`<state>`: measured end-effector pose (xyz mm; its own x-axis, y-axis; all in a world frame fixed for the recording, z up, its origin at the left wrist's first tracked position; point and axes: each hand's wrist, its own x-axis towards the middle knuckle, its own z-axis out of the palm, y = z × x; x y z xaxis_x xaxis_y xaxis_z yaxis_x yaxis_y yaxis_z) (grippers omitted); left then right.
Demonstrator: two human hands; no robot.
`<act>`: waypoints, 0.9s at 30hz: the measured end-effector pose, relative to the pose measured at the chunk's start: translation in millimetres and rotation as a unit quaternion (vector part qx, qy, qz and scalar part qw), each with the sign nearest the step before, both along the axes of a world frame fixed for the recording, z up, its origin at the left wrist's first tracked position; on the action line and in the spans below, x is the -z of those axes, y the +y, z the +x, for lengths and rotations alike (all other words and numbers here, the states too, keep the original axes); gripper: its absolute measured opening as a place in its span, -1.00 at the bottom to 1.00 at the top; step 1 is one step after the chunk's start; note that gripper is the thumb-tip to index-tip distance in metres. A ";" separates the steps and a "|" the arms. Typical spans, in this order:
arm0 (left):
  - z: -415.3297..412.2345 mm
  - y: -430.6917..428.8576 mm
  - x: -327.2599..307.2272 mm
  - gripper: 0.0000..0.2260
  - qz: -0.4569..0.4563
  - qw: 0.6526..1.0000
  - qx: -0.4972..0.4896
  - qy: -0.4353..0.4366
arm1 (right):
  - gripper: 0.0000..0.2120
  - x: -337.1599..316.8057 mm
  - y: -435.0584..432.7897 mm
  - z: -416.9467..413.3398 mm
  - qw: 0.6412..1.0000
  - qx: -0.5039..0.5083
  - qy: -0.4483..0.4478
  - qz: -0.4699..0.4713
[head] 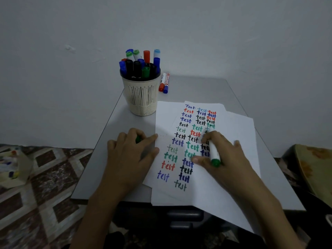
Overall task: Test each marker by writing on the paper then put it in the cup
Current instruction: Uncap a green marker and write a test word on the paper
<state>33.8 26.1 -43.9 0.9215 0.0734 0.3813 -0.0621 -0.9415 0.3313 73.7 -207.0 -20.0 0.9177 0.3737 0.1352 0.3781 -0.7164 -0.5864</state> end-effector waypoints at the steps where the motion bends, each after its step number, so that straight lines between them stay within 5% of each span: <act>1: 0.2 0.2 0.3 -0.48 -0.002 1.000 0.001 -0.001 | -0.66 0.0 -0.1 3.5 1.000 -0.022 0.010 0.005; 8: 1.0 0.9 1.4 -0.45 -0.001 1.000 -0.003 0.004 | -0.56 -6.3 -9.2 20.3 0.989 -0.132 0.054 0.024; 17: 1.2 1.4 -0.8 -0.34 0.007 0.999 0.001 0.035 | -0.54 -8.9 -1.4 33.6 0.984 -0.157 0.059 0.052; 21: -0.1 1.3 -2.0 -0.37 0.020 0.999 0.015 0.040 | -0.74 -13.0 -2.9 31.5 0.957 -0.069 0.006 0.281; 24: 0.8 2.1 -0.9 -0.38 0.022 0.999 0.015 0.039 | -0.64 -23.7 -5.5 32.4 0.885 -0.016 0.067 0.461; 27: 1.3 2.2 -0.8 -0.39 0.021 0.999 0.014 0.039 | -0.69 -25.3 -3.3 32.4 0.841 -0.009 0.137 0.523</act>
<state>35.1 28.3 -43.1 0.9500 0.0326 0.3104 -0.0640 -0.9530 0.2962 106.1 -210.3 5.3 0.9635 0.1950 0.1835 0.1319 0.2505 -0.9591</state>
